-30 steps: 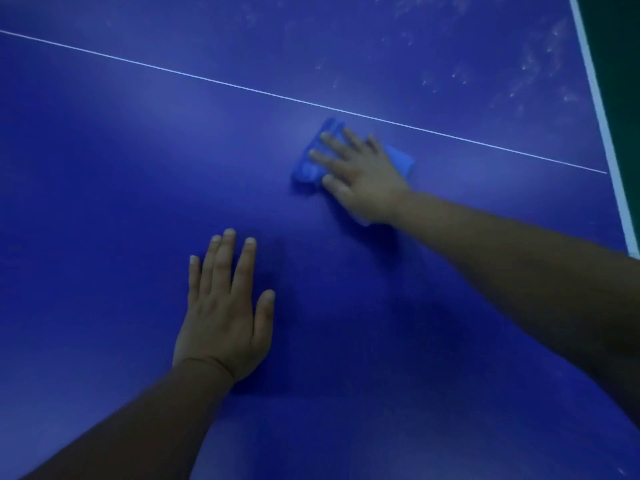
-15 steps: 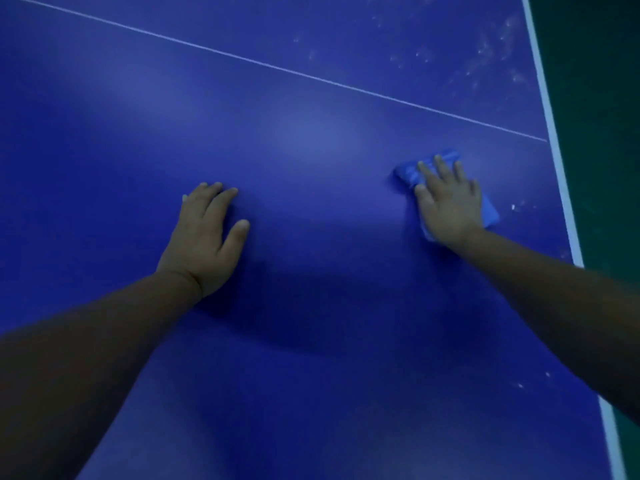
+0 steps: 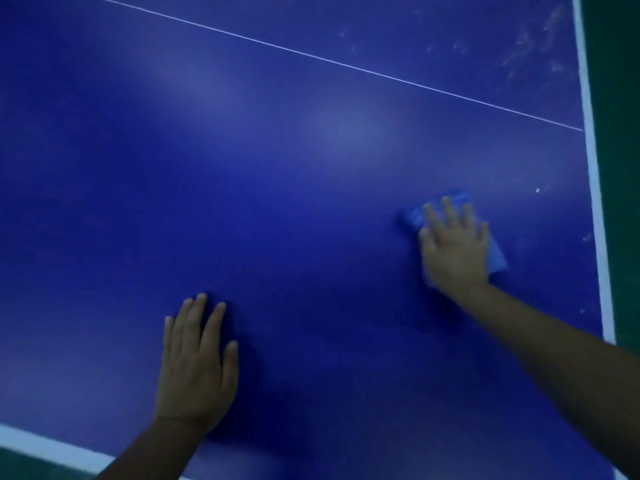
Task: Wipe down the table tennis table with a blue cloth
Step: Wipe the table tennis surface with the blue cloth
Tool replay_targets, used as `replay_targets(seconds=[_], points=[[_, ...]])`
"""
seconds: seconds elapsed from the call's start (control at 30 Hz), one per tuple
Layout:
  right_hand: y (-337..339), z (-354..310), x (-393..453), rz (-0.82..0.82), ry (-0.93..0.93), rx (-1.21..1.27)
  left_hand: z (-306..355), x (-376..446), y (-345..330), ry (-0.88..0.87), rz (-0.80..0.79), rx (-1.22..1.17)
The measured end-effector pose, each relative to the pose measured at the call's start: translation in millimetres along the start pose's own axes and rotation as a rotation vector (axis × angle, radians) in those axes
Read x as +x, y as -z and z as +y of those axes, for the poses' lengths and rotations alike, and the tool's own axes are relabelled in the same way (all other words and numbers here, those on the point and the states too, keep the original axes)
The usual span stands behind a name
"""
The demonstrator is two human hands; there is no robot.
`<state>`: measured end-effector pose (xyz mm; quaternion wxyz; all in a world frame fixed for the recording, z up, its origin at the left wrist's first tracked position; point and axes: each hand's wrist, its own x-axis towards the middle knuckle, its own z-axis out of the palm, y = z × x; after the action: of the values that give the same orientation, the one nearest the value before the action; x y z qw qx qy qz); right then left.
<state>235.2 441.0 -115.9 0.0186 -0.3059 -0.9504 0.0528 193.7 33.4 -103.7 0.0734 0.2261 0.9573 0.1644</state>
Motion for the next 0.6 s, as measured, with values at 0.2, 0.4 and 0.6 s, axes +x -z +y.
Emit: replay_targets(seconds=[0.2, 0.4, 0.6], points=[[-8.1, -1.5, -42.8, -0.189, 0.909, -0.067, -6.9, -2.3, -10.8, -0.008, 0.016, 0.019], [11.9, 28.1, 73.9, -0.075, -0.201, 0.049, -8.9, -1.9, -12.8, -0.010, 0.033, 0.032], [-18.4, -60.7, -79.5, -0.126, 0.711, -0.008, -9.2, -0.7, -12.2, -0.006, 0.002, 0.039]])
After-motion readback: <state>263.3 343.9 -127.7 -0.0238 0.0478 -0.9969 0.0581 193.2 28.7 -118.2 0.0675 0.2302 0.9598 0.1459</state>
